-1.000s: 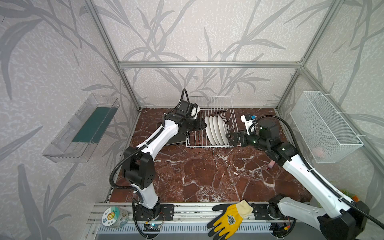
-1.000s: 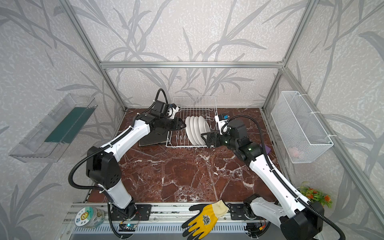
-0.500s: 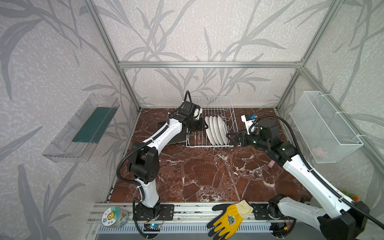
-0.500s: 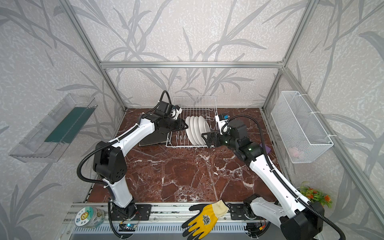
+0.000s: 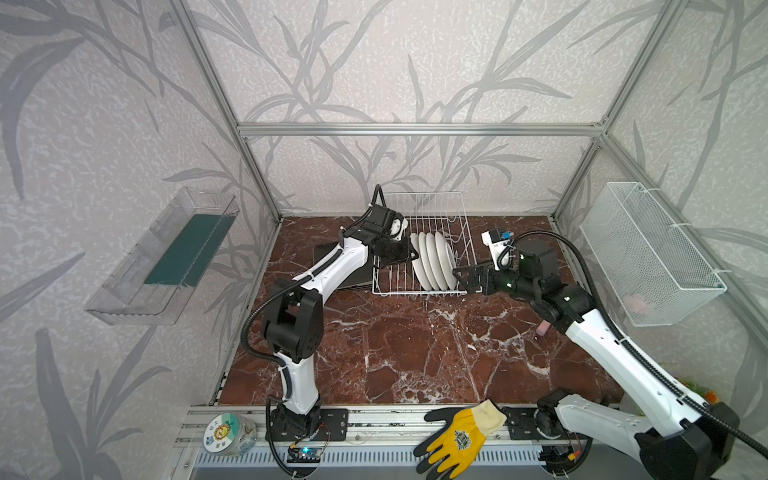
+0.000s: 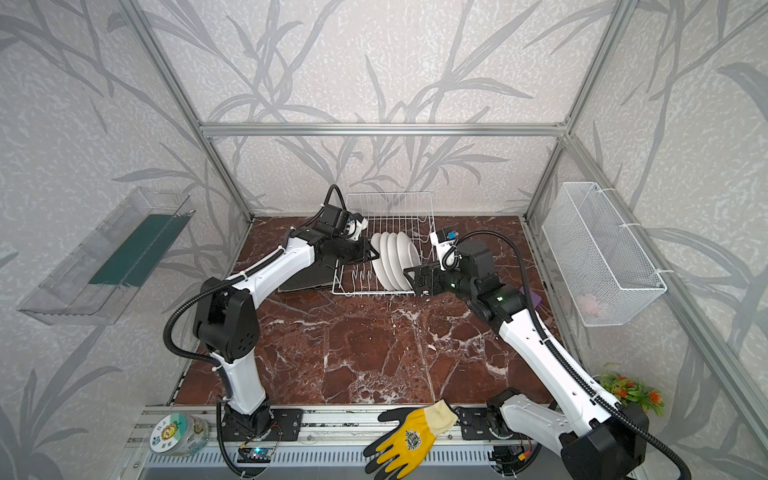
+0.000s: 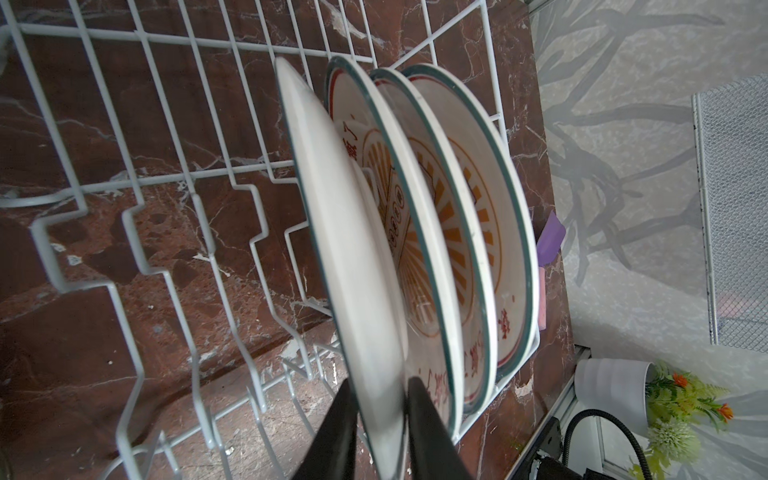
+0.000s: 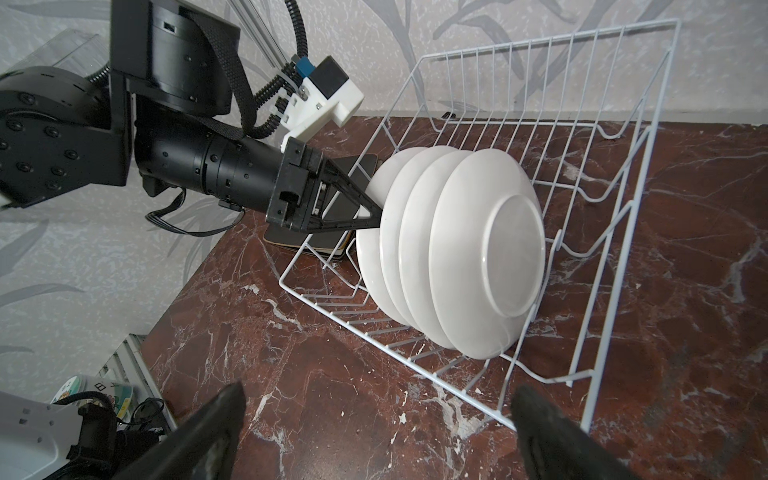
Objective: Unload the plates from the dish rack
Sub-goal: 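Move the left gripper over the rack to the nearest patterned plate, then close the left gripper on the top rim of the nearest patterned plate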
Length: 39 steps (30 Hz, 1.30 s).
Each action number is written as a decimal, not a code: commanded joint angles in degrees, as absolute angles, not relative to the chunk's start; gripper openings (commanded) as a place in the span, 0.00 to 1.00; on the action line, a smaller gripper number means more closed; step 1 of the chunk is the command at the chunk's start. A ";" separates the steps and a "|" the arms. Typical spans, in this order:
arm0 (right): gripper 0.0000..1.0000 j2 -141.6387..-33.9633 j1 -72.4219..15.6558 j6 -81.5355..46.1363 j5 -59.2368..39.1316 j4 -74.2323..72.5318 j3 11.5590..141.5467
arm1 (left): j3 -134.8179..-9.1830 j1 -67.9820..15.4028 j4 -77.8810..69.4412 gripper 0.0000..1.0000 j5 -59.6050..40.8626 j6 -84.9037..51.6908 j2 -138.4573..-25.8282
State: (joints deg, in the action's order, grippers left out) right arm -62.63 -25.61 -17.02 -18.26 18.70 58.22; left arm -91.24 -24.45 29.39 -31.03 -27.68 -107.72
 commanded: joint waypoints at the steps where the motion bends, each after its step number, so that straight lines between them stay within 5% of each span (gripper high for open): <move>1: 0.99 -61.87 -25.93 -16.30 -17.84 19.41 59.22 | -90.53 -24.83 28.07 0.23 -31.90 -28.78 -108.24; 21: 0.99 -61.08 -25.93 -16.00 -17.40 20.04 58.97 | -86.44 -24.95 23.43 0.19 -34.97 -33.64 -108.19; 39: 0.99 -60.56 -25.92 -16.15 -16.88 19.77 58.43 | -84.90 -24.89 21.79 0.00 -33.75 -38.07 -106.09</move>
